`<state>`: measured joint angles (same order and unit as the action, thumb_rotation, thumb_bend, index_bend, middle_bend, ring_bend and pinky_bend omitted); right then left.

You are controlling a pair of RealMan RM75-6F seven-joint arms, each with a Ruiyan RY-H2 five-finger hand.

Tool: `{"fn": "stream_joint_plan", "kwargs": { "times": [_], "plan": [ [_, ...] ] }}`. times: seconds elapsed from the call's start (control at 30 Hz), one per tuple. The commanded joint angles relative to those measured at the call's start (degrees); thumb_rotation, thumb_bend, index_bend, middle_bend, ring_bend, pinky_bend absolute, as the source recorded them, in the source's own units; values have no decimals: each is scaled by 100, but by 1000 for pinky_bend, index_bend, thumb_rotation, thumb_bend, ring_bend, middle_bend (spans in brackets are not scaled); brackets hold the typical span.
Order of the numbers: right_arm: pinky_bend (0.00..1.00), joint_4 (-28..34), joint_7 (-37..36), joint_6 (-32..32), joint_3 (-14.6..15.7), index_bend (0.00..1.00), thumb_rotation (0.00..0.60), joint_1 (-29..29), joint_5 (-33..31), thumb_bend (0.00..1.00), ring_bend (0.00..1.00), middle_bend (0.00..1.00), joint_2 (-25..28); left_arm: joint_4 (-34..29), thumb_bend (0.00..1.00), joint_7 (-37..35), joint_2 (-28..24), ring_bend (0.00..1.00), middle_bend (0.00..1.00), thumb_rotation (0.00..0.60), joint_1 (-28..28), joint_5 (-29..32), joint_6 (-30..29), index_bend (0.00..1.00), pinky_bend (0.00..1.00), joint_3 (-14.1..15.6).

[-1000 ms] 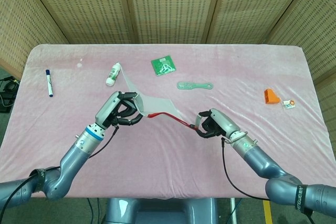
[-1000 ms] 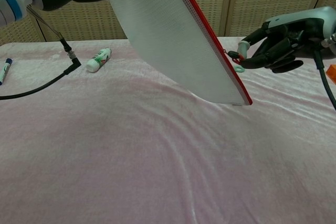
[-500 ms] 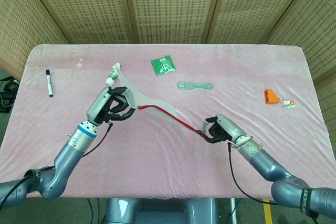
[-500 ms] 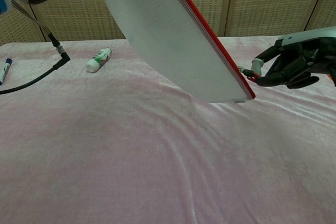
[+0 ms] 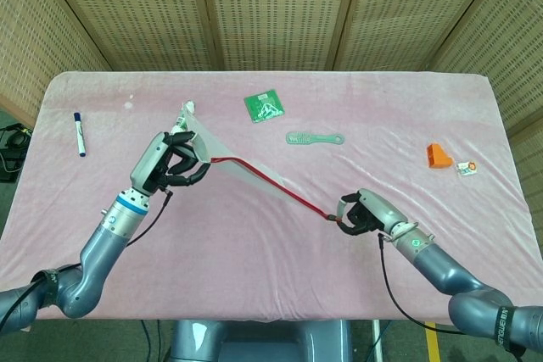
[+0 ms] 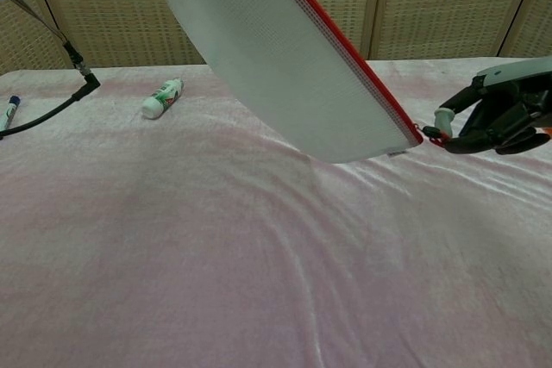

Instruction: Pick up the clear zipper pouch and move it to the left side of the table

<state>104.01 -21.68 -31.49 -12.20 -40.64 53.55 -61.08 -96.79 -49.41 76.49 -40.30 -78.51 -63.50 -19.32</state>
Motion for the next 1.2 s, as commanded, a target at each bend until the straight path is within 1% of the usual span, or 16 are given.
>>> {"fn": "stream_joint_plan", "kwargs": {
  "times": [0.03,0.5,0.53,0.57,0.6,0.63,0.67,0.7,0.73,0.77,0.83,0.9,1.03,1.1,1.17,1.2],
  "plan": [
    [1000,-28,-34,33,8,776,600,27,21,1000,974,1000,39,75,784,-44,-60,876,978,600,-12,62,66,897,1000,-27],
    [1000,-165,-178,257,45,776,600,113,164,1000,974,1000,139,262,784,-193,-82,876,977,600,28,63,52,899,1000,-41],
    [1000,-168,-186,263,43,764,600,117,173,1000,974,999,139,262,781,-196,-84,876,977,600,30,62,51,899,1000,-42],
    [1000,-172,-194,268,42,695,600,121,183,987,974,1000,139,262,759,-199,-85,876,977,600,32,60,51,892,1000,-40],
    [1000,-176,-210,273,36,605,600,130,201,938,974,999,137,267,700,-198,-87,876,977,600,32,52,54,871,1000,-34],
    [1000,-178,-244,250,13,416,600,154,251,784,974,996,121,278,553,-200,-89,876,977,600,32,29,55,783,1000,-24],
    [1000,-183,-269,226,-5,218,600,183,326,550,974,991,108,295,354,-195,-85,875,978,600,34,8,44,621,1000,-15],
    [1000,-210,-266,173,-9,116,600,217,418,376,973,987,89,320,218,-170,-81,873,978,600,34,-13,40,483,1000,0],
    [1000,-243,-251,109,-8,30,600,248,506,165,971,980,62,345,83,-128,-86,870,978,600,28,-44,49,279,1000,24],
    [1000,-282,-238,38,-5,3,600,284,623,49,969,972,30,373,16,-61,-117,865,977,600,14,-110,85,126,1000,70],
    [1000,-349,-203,-82,6,0,600,332,757,0,963,959,-20,397,0,34,-171,853,964,600,-1,-200,127,17,1000,132],
    [1000,-405,-143,-158,34,0,600,360,904,0,958,945,-40,399,0,119,-207,834,934,600,-7,-226,148,0,993,165],
    [1000,-451,-22,-333,77,0,600,412,1141,0,953,935,-36,394,0,369,-303,755,820,600,0,-310,170,0,922,264],
    [1000,-426,-13,-398,83,0,600,441,1194,0,950,929,-7,375,0,470,-354,638,655,600,21,-353,157,0,798,313],
    [1000,-415,43,-515,96,0,600,481,1303,0,931,908,39,318,0,596,-463,333,324,600,64,-387,148,0,478,374],
    [1000,-421,117,-612,113,0,600,509,1379,0,915,890,54,286,0,675,-538,217,215,600,87,-414,159,0,357,417]
  ]
}}
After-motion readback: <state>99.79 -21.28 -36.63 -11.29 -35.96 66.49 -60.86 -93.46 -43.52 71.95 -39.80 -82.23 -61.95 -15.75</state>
